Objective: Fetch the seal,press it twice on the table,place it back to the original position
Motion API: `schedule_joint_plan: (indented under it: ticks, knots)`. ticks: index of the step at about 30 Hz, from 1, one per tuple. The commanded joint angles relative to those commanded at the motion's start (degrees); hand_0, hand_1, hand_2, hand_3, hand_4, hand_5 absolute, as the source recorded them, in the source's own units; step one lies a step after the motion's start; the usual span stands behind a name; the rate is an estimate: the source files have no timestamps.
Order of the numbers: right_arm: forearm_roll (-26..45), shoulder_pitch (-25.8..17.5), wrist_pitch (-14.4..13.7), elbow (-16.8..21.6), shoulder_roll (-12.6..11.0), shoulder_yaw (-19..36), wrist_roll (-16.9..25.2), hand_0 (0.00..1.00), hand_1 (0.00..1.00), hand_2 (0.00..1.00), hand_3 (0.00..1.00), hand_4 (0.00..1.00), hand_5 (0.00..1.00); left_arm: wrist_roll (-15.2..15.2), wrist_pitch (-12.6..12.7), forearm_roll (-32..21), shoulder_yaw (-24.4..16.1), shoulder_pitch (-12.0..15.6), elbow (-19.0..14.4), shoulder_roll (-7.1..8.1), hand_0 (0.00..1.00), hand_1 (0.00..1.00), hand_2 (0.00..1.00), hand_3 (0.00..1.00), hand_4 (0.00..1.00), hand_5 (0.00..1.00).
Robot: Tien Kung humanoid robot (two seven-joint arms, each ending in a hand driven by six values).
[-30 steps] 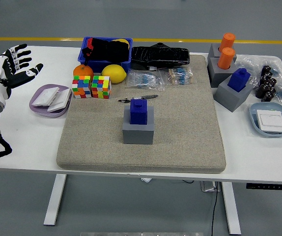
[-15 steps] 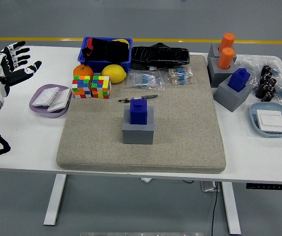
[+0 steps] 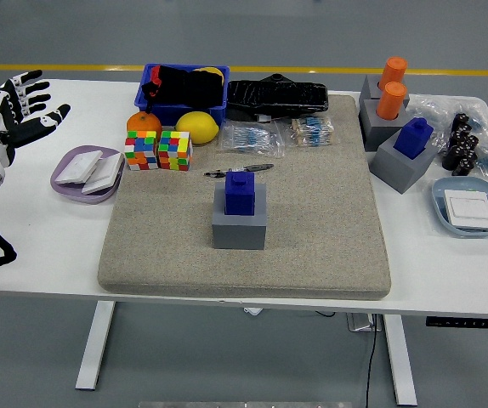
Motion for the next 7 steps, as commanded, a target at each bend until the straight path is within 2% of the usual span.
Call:
schedule_joint_plan:
  ticks: [7]
  knots:
    - [-0.2, 0.0, -0.1, 0.0, 0.0, 0.3, -0.1, 0.783, 0.683, 0.663, 0.617, 0.782, 0.447, 0.0, 0.0, 0.0, 0.0, 0.0, -0.1, -0.03, 0.750, 0.759, 0.787, 0.825, 0.822, 0.094]
